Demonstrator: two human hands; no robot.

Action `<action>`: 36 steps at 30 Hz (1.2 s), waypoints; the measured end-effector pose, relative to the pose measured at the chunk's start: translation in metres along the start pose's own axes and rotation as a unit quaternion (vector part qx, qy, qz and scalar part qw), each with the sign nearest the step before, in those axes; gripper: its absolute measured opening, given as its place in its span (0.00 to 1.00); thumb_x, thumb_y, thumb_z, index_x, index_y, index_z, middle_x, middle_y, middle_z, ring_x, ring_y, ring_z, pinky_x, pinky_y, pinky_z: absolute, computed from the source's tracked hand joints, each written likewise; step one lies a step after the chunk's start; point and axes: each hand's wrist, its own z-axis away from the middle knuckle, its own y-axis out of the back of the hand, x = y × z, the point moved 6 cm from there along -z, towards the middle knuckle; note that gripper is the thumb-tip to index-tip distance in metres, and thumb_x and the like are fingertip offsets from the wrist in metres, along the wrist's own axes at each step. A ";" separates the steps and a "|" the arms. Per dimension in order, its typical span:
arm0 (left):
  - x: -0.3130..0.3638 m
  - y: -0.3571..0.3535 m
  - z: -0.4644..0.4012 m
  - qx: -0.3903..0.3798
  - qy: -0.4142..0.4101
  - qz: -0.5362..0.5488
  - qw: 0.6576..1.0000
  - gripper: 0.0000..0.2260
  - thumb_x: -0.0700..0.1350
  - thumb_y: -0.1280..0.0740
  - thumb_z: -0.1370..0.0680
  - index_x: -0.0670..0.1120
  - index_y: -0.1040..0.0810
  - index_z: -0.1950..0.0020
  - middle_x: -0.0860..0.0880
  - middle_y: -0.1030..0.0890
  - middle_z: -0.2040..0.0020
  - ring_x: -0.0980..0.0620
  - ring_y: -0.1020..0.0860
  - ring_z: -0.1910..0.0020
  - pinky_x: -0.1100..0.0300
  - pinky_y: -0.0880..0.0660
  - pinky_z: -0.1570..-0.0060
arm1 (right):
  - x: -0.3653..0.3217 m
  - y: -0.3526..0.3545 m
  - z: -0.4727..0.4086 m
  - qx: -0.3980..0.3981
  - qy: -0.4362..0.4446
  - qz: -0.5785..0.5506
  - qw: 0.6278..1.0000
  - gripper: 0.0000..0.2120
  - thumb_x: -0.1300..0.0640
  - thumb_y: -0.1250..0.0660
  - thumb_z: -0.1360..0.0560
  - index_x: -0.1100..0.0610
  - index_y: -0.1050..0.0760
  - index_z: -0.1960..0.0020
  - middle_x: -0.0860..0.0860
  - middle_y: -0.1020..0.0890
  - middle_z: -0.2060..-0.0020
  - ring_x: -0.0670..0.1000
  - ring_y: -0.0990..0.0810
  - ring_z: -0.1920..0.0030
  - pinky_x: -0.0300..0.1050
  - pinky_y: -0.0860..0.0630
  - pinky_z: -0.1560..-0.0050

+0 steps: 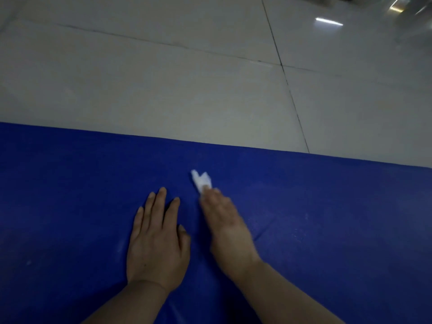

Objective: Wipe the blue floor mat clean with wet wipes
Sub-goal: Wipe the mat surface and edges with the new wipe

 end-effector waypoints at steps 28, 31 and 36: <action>0.001 0.002 0.001 0.001 0.004 0.032 0.999 0.26 0.49 0.52 0.24 0.42 0.30 0.30 0.41 0.36 0.26 0.44 0.39 0.26 0.53 0.51 0.27 | -0.001 0.002 0.032 -0.013 -0.173 -0.008 0.985 0.33 0.72 0.45 0.26 0.61 0.48 0.23 0.51 0.54 0.23 0.53 0.54 0.23 0.49 0.50 0.24; 0.003 0.006 0.002 0.004 0.002 0.058 0.998 0.23 0.47 0.49 0.22 0.43 0.32 0.28 0.42 0.38 0.24 0.45 0.43 0.24 0.52 0.51 0.26 | -0.033 -0.012 0.031 0.001 -0.094 -0.064 0.993 0.27 0.70 0.39 0.29 0.64 0.34 0.29 0.58 0.36 0.27 0.54 0.42 0.26 0.54 0.45 0.28; 0.000 0.014 0.004 0.030 -0.003 0.144 0.989 0.19 0.42 0.41 0.21 0.43 0.28 0.30 0.44 0.39 0.24 0.48 0.45 0.23 0.58 0.55 0.26 | -0.030 -0.006 0.030 -0.046 -0.072 -0.050 0.995 0.30 0.75 0.37 0.28 0.64 0.37 0.27 0.57 0.40 0.25 0.53 0.46 0.26 0.52 0.48 0.25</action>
